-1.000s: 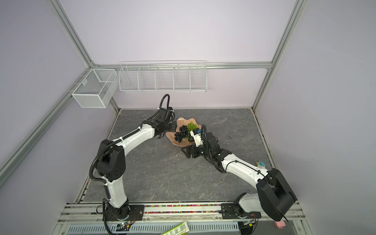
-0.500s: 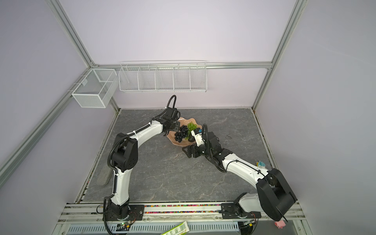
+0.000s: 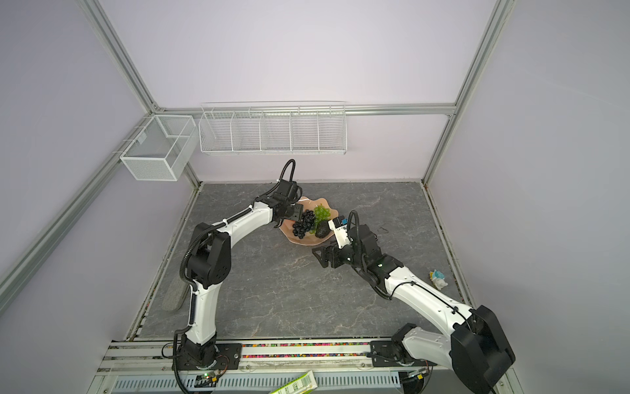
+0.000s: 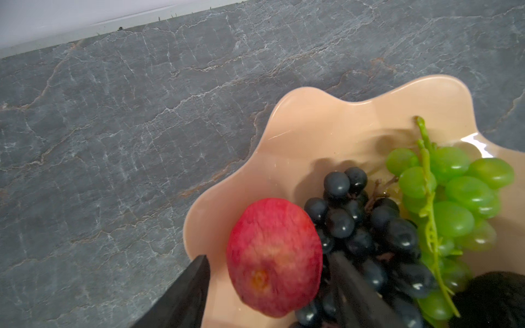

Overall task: Place and organize the fake fruits in the fruit bowl
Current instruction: 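Carry the deep red apple into the bowl with the left gripper and release, then reach the left gripper to the other red apple and grasp it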

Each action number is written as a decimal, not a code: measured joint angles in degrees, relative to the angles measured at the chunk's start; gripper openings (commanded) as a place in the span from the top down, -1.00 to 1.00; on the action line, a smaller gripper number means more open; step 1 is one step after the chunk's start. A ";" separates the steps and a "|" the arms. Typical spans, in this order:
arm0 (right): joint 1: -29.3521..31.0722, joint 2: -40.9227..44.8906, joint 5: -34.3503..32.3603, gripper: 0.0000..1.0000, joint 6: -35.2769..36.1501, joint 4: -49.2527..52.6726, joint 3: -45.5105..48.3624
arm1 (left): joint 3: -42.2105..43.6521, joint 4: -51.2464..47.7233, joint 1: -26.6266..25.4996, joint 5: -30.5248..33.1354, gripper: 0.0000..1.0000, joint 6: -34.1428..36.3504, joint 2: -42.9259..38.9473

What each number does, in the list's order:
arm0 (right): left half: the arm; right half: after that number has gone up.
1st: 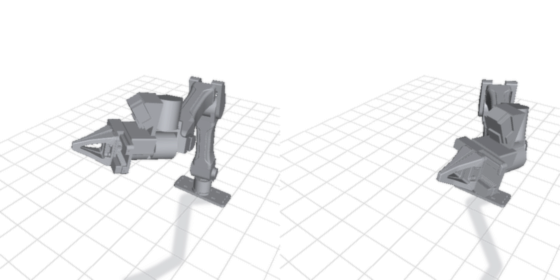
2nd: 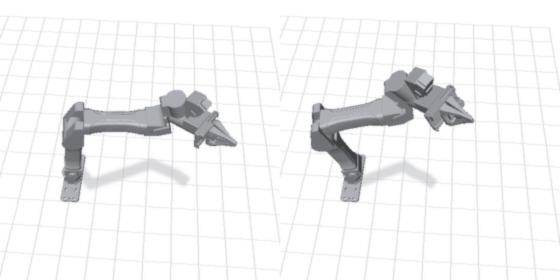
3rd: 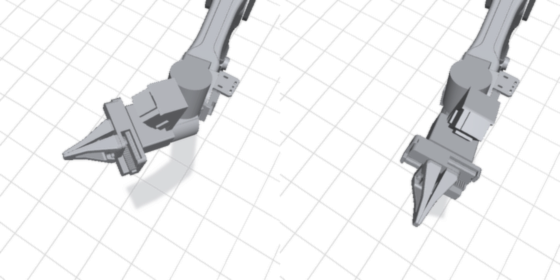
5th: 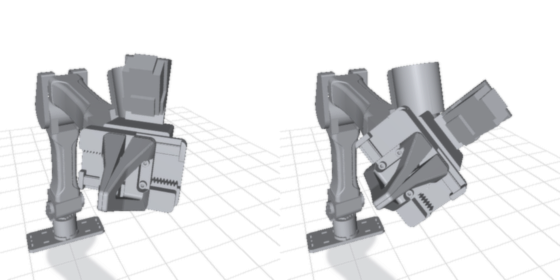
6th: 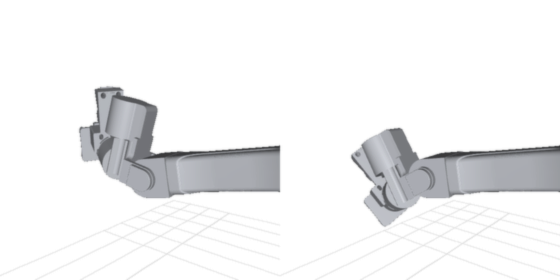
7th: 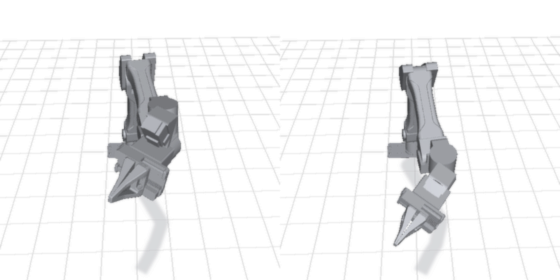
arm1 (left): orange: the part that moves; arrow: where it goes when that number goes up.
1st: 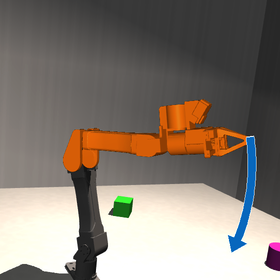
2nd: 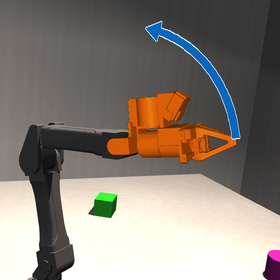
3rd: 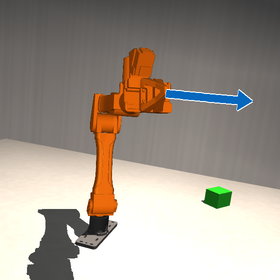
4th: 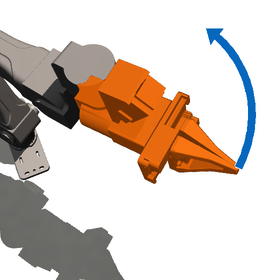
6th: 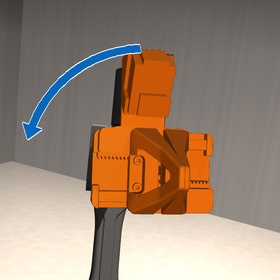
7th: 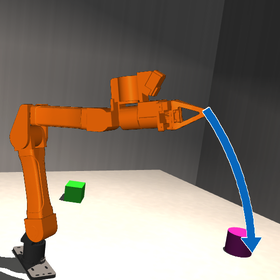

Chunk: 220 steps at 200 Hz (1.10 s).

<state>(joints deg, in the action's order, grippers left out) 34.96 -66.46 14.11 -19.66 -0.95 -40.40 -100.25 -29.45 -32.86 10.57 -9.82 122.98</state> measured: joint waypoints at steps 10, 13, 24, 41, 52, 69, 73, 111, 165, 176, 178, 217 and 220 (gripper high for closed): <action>-0.02 0.85 -0.37 -0.77 0.00 0.48 0.24 | 0.13 0.02 0.00 -0.13 -0.40 0.02 -0.26; -0.02 1.11 -0.39 -0.77 0.02 0.68 0.28 | 0.20 0.04 0.00 -0.15 -0.40 0.02 -0.37; -0.07 2.08 -0.83 -0.78 0.07 1.36 0.44 | 0.87 0.55 -0.07 -0.35 -0.40 0.02 -1.11; -0.26 3.93 -1.49 -0.78 0.07 2.43 0.90 | 3.96 2.34 -0.17 -1.64 -0.39 0.68 -3.96; -0.68 5.99 -2.32 -0.78 -0.22 2.67 2.05 | 6.12 3.23 -0.37 -3.43 -0.39 1.09 -6.47; -2.78 10.51 -3.69 -0.78 -1.79 3.39 5.11 | 8.57 4.85 -1.64 -6.21 -0.39 1.38 -10.29; -3.39 11.41 -4.04 -0.78 -2.21 3.89 5.73 | 8.92 5.09 -2.14 -6.71 -0.39 1.40 -11.02; -8.44 19.06 -7.30 -0.78 -5.95 11.54 10.82 | 10.51 8.41 -13.84 -10.93 -0.45 1.57 -13.64; -10.08 36.98 -8.72 -0.78 -10.82 21.86 17.59 | 11.37 10.29 -25.14 -11.69 -0.55 1.51 -9.73; -10.14 38.01 -8.72 -0.78 -11.26 23.34 17.64 | 11.32 10.54 -25.00 -11.23 -0.55 1.51 -8.39; -10.14 38.07 -8.70 -0.78 -11.26 23.45 17.64 | 11.32 10.56 -24.96 -11.15 -0.55 1.51 -8.20; -10.16 38.93 -8.74 -0.78 -11.39 26.88 17.64 | 11.39 10.95 -24.65 -10.40 -0.56 1.07 -6.36; -10.16 39.01 -8.74 -0.78 -11.39 27.02 17.64 | 11.39 10.99 -24.70 -10.40 -0.56 1.07 -6.36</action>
<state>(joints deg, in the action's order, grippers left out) 24.80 -27.44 5.37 -31.05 26.06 -22.76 -88.86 -18.46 -57.56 0.16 -8.75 116.62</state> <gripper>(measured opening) 0.889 0.777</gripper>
